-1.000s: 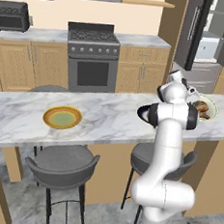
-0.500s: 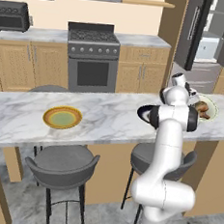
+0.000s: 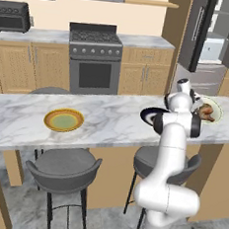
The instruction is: Pick the chicken drumstick and potato from their plates and place them in the bowl. Then put the bowl in the fridge.
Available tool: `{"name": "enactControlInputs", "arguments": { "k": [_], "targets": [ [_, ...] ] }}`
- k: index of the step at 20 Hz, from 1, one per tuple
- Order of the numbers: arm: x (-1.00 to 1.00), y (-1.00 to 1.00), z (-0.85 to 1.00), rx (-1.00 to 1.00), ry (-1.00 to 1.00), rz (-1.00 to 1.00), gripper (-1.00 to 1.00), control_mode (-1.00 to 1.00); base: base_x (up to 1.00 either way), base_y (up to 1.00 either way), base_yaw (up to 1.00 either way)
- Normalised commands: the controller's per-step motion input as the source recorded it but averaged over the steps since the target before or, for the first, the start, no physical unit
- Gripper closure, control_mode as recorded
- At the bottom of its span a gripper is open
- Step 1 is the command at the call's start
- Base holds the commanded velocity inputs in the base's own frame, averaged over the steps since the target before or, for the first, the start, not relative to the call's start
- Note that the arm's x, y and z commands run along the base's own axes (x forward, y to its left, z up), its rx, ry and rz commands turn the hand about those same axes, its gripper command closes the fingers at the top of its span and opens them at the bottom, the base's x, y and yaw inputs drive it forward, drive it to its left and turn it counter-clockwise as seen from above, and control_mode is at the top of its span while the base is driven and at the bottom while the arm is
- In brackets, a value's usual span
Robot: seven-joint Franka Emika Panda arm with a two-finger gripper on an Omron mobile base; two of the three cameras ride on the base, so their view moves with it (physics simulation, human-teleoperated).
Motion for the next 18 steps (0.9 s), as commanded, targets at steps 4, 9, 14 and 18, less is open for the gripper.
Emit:
{"name": "enactControlInputs", "arguments": {
  "k": [4, 9, 14, 18],
  "targets": [
    [0.23, -0.22, -0.09, 0.00, 0.00, 0.00, -1.00, -1.00, 0.00, 0.00, 0.00],
    [0.15, -0.08, -0.09, 0.00, 0.00, 0.00, -1.00, -1.00, 0.00, 0.00, 0.00],
    [0.06, -0.01, -0.01, 0.02, 0.00, 0.00, 1.00, -1.00, 0.00, 0.00, 0.00],
    [0.00, -0.07, 0.01, 0.06, 0.00, 0.00, 1.00, -1.00, 0.00, 0.00, 0.00]
  ]
}}
